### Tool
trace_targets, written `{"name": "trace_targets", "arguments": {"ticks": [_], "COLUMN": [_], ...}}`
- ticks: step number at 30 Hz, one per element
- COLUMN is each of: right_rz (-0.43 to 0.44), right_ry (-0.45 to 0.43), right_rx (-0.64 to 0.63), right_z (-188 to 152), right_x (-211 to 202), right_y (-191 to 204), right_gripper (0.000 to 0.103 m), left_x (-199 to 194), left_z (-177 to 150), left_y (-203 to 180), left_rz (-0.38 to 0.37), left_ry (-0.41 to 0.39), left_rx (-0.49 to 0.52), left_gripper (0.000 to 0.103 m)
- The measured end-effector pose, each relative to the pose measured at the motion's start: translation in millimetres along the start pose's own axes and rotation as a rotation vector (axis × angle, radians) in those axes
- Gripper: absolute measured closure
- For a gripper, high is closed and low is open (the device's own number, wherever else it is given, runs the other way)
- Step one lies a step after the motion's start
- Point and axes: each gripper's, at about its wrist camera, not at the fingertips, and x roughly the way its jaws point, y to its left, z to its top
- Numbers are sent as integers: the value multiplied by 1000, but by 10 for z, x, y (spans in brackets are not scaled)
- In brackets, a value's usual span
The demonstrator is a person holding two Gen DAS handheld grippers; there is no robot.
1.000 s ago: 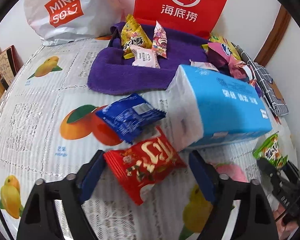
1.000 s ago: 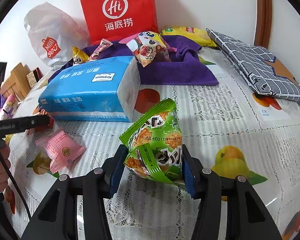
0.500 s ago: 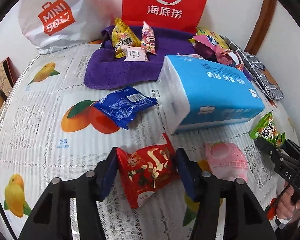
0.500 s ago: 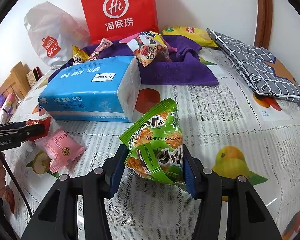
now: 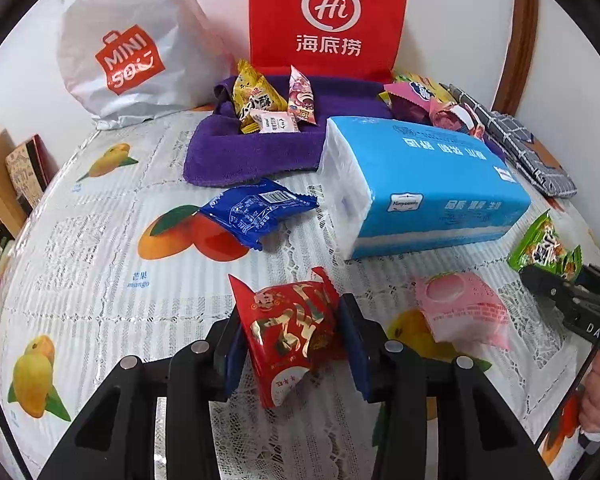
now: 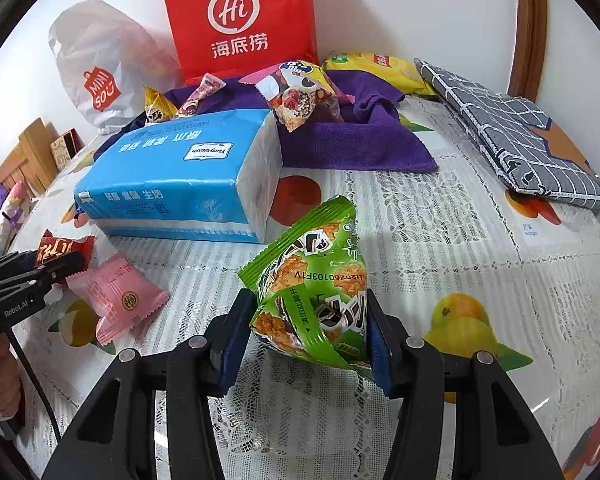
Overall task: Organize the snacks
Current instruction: 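Carry the red-gold packet and green snack bag toward the purple towel with both tools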
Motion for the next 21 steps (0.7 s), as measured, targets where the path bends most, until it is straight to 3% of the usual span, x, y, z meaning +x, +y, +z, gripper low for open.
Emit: {"name": "trace_targets", "arguments": {"ticks": [21], "right_rz": [8], "right_ry": [9], "right_rx": [4], "right_z": [7], "right_x": [4], "right_y": [-11], "right_gripper": [50], "left_x": [12], "left_z": [1], "left_y": [-19], "left_rz": [13], "left_ry": [0], "left_rx": [-8], "left_gripper": [62]}}
